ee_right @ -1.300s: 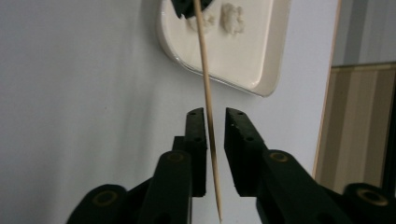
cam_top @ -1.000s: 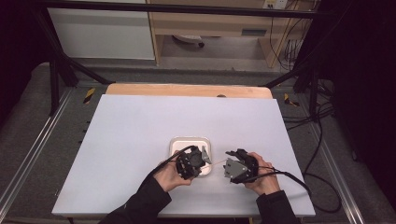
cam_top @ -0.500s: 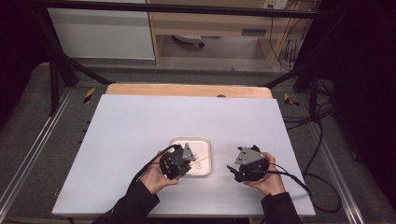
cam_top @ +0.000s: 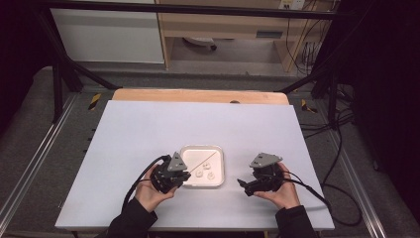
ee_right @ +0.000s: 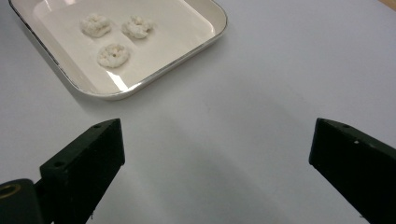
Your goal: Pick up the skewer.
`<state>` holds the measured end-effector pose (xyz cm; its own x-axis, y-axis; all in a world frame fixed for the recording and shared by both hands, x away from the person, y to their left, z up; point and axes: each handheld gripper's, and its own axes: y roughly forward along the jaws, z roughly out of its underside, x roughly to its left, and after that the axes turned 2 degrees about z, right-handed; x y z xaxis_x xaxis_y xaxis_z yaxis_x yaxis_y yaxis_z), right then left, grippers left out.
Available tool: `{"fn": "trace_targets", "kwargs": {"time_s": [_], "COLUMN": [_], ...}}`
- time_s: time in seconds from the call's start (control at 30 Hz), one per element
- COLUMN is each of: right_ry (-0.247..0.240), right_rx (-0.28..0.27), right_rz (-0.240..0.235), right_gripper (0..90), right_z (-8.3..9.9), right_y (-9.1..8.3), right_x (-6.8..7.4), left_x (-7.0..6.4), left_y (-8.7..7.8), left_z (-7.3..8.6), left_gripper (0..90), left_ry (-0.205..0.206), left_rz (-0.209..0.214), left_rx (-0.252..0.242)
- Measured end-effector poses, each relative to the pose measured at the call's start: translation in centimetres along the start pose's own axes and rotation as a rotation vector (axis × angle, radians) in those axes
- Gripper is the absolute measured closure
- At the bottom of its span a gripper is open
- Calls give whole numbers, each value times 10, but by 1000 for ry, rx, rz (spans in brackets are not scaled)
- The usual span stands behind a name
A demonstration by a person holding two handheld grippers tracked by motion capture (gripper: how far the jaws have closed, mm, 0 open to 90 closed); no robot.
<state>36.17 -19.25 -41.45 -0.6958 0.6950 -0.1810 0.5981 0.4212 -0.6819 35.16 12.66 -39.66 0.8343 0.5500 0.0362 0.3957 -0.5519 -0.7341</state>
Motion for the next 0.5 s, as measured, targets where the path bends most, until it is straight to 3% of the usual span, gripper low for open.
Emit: {"fn": "trace_targets", "kwargs": {"time_s": [0.13, 0.5], "right_ry": [41, 61], "right_rx": [-16, -33], "right_rz": [-20, -44], "right_gripper": [27, 22], "right_z": [-4, -26], "right_y": [1, 9], "right_x": [2, 8], "left_x": [2, 13], "left_y": [-5, -18], "left_z": [10, 34], "left_gripper": [882, 881], "left_ry": [-25, -92], "left_rz": [-13, -30], "left_rx": [-36, -107]}}
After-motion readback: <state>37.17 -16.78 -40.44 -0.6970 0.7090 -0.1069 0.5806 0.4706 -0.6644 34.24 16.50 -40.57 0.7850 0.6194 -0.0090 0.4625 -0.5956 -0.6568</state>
